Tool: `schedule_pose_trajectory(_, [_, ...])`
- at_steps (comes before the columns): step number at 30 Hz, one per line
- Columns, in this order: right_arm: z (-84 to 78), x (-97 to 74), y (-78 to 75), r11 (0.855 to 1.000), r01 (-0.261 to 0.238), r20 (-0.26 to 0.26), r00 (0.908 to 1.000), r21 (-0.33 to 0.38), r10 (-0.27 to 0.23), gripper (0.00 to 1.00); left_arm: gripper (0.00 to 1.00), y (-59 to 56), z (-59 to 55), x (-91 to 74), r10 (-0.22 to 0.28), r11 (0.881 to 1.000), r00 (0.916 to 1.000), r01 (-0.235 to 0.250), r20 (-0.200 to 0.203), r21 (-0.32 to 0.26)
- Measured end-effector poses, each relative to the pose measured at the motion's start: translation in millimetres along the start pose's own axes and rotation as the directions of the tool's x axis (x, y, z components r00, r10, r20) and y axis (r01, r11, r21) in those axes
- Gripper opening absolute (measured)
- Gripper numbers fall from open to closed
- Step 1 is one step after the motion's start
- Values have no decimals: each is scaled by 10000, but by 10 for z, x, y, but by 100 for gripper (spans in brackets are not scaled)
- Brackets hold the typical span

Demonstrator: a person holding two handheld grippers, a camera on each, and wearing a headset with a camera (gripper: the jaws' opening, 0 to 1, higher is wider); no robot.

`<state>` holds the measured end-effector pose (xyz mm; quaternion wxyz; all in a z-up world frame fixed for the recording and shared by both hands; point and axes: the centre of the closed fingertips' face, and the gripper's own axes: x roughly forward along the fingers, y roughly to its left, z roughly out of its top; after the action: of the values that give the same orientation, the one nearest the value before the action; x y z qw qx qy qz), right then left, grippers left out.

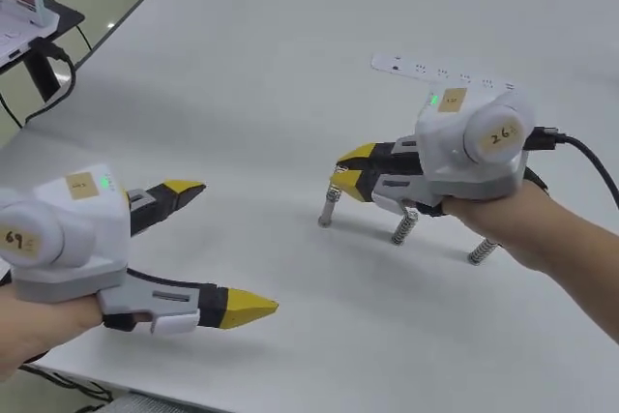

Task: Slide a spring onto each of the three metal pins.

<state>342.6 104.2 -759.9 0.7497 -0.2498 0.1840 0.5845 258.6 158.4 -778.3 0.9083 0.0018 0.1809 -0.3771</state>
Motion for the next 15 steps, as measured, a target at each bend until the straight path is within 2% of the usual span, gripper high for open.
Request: schedule_pose_trajectory(15, [-227,168,54,9996,-244,-726,9970,144,254,7,98,9,-40,-8,95,9999,9999,-95,-80,-92])
